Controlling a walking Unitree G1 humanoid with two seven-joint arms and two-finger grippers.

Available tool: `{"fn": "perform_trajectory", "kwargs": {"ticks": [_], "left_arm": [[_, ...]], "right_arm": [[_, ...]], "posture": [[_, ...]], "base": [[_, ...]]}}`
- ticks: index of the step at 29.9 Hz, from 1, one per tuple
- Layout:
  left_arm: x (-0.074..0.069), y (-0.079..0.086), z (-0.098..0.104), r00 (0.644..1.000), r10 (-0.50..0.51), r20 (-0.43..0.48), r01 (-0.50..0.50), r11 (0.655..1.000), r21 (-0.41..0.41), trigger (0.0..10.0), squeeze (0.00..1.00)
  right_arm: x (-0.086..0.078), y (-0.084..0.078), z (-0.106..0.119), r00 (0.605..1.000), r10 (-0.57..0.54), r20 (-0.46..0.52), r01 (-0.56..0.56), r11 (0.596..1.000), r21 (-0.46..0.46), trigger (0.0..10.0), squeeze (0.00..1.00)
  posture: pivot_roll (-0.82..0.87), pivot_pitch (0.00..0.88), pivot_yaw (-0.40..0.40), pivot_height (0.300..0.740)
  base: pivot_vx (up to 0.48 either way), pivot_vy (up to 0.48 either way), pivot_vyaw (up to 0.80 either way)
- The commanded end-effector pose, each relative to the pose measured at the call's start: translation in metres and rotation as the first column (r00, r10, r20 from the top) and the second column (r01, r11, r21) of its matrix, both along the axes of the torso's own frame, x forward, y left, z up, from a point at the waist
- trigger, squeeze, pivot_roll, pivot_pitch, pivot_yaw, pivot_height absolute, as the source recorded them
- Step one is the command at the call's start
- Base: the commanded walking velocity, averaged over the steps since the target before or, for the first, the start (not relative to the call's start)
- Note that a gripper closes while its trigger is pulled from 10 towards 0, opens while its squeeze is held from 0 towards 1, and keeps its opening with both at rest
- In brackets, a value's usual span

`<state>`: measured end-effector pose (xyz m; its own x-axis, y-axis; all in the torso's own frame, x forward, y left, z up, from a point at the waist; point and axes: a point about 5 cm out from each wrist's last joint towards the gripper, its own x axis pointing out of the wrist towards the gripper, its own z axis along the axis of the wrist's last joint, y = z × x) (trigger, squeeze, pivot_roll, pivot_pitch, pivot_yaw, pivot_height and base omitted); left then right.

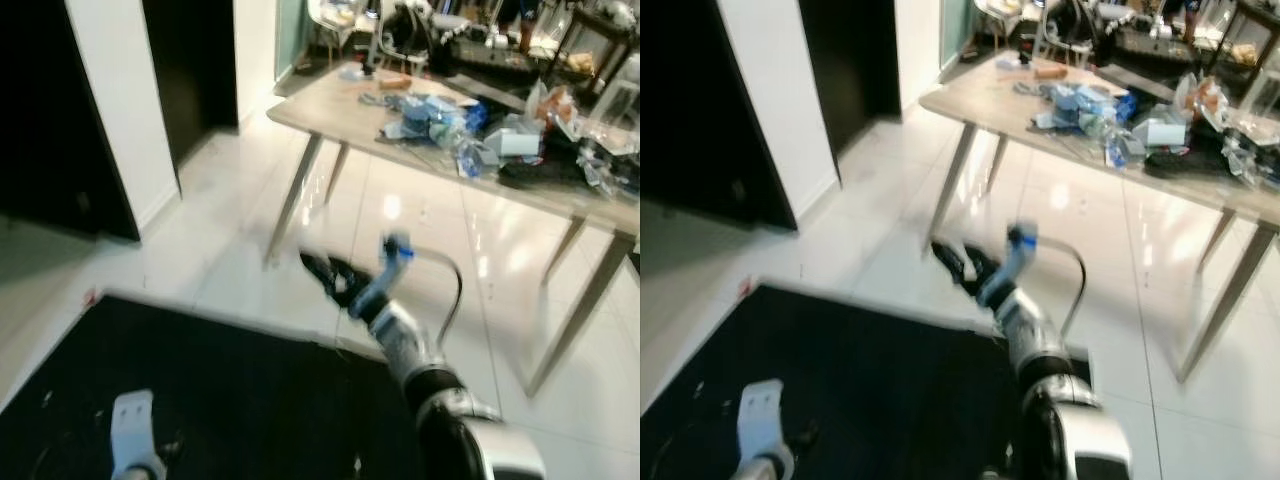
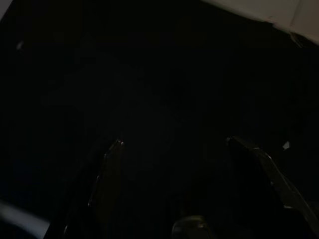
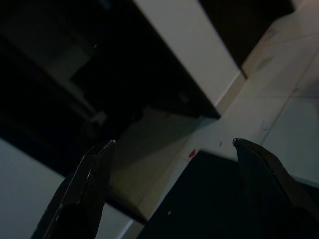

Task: Picking trash to rubbish bin

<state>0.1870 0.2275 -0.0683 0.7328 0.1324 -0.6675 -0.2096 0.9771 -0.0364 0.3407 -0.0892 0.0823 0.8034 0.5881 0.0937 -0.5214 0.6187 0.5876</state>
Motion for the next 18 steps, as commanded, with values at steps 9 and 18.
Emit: {"fn": "perform_trajectory", "kwargs": {"ticks": [9, 18], "left_arm": [[0.018, -0.005, 0.01, 0.996, -0.061, 0.072, 0.06, 0.998, 0.016, 10.0, 0.0], [0.028, -0.012, 0.017, 0.986, -0.1, 0.131, 0.099, 0.995, 0.011, 10.0, 0.0]], "right_arm": [[-0.021, 0.012, -0.017, 1.0, -0.016, 0.013, 0.017, 0.996, -0.088, 10.0, 0.0], [-0.024, 0.007, -0.019, 0.996, -0.075, 0.051, 0.084, 0.978, -0.189, 10.0, 0.0]], "posture": [[0.07, 0.041, -0.003, 0.74], [0.06, 0.046, 0.008, 0.74]], "base": [[0.0, 0.0, -0.8], [0.0, 0.0, -0.36]]}}
